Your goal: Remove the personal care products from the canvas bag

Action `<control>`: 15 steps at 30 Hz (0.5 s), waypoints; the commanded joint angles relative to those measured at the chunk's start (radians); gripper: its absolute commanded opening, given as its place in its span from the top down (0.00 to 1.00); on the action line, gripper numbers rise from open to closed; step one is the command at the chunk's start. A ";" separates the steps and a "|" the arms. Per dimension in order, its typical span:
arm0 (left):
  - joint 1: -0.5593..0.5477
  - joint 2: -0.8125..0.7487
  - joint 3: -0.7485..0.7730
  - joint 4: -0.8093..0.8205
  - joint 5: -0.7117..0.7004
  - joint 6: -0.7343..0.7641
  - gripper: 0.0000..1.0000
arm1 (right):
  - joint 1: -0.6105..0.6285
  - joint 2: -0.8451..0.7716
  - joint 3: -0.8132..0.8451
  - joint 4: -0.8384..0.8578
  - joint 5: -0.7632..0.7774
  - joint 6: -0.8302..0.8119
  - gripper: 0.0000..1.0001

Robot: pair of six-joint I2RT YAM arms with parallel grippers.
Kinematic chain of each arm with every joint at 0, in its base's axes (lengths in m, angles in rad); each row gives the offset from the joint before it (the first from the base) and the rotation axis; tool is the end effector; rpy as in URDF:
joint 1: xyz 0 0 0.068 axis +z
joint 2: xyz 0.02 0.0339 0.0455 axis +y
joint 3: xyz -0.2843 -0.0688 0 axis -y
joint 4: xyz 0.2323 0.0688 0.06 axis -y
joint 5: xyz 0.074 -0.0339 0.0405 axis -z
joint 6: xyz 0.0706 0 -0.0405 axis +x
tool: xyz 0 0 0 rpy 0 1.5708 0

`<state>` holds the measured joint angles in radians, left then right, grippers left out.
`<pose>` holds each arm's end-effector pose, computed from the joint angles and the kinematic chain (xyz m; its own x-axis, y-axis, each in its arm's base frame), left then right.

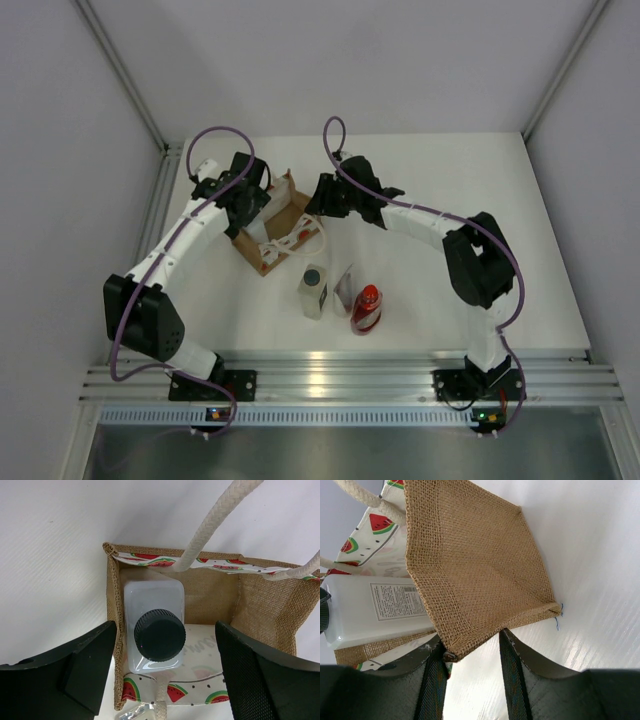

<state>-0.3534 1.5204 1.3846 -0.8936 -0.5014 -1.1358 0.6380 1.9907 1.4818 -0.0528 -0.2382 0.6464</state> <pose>0.3063 -0.0768 0.3090 -0.4033 -0.6989 -0.5907 -0.6992 0.6518 -0.2938 0.3826 0.3044 0.2364 -0.7868 0.1453 -0.5999 -0.3324 0.7193 0.6101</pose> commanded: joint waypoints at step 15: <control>0.002 -0.055 0.054 0.012 -0.022 -0.013 0.15 | -0.014 0.005 0.043 -0.013 -0.009 -0.014 0.59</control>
<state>-0.3534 1.4872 1.4021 -0.8928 -0.5091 -1.1393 0.6380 1.9911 1.4818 -0.0528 -0.2386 0.6468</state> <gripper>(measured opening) 0.853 0.411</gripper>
